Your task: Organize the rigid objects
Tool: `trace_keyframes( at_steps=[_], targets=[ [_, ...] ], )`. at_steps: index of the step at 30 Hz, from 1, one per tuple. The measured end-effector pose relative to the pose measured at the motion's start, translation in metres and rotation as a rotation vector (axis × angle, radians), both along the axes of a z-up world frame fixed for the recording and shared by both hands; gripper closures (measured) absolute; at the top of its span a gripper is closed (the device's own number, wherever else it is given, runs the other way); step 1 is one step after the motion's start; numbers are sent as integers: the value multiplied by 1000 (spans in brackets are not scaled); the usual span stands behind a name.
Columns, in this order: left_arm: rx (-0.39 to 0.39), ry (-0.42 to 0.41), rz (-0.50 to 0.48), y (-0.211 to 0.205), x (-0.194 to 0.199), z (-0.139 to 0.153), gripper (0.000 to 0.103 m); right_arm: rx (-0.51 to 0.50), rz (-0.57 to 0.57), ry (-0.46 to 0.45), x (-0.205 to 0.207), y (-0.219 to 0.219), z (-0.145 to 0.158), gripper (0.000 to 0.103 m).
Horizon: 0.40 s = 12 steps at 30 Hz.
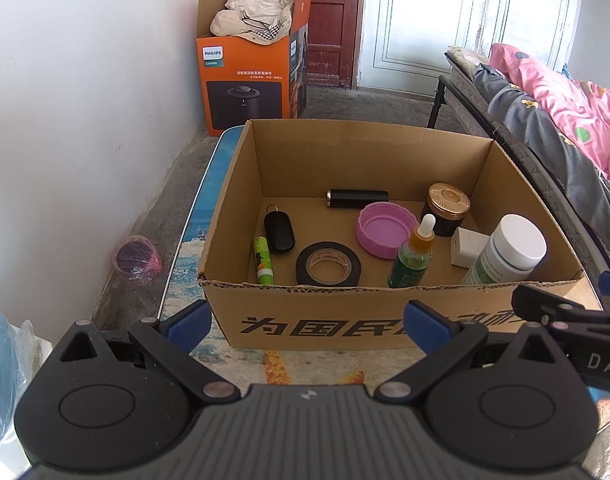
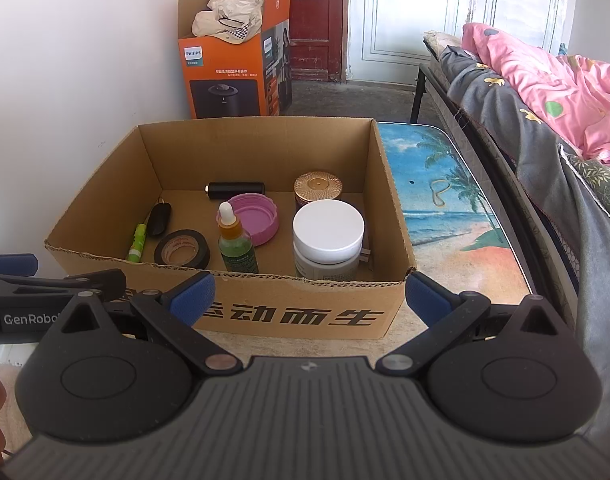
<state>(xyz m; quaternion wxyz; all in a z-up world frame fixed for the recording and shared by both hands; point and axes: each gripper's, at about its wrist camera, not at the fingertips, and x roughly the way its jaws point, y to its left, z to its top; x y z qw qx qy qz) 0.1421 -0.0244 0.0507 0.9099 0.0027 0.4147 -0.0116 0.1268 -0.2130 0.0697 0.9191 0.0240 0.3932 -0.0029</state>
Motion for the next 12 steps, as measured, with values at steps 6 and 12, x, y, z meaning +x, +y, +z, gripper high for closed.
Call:
trace_keyframes(
  at_steps=[6,12],
  targets=[
    [1,-1,-1,0,0,0,1,1,-2,-1,-1,0,1,1],
    [0,-1,0,0,0,0,1,1,-3,-1,-1,0,1,1]
  ],
)
